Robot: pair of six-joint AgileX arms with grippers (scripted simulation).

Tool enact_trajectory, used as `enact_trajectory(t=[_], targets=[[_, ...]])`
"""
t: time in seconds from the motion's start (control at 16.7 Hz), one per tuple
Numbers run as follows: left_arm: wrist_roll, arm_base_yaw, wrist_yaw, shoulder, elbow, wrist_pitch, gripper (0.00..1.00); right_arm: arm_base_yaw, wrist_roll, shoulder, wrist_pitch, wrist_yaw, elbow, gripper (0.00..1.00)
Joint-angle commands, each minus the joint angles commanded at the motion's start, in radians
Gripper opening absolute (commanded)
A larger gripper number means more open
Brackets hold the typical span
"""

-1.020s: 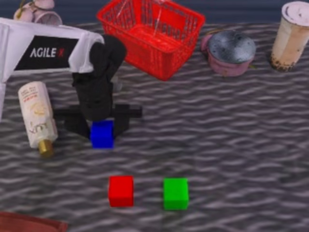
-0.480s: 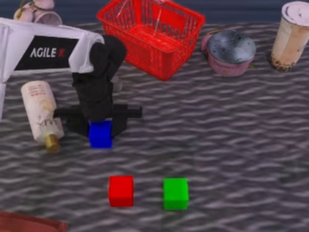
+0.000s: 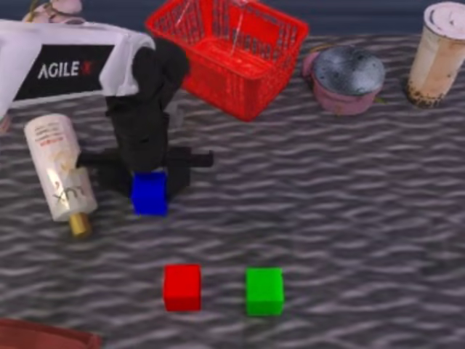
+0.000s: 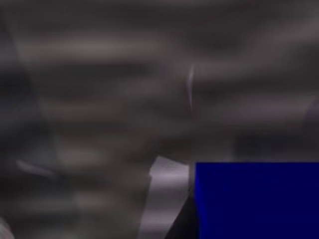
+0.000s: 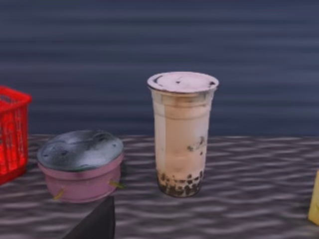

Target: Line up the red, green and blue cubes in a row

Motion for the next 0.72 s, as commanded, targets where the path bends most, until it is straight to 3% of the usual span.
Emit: enact_trajectory(t=[0.3, 0.72], targets=[[-0.001, 0.013, 0.001, -0.065, 0.089, -0.157, 0.00, 0.000, 0.000, 0.000, 0.000, 0.000, 0.000, 1.00], [-0.038, -0.030, 0.000, -0.047, 0.122, -0.176, 0.00, 0.000, 0.000, 0.000, 0.000, 0.000, 0.000, 1.00]])
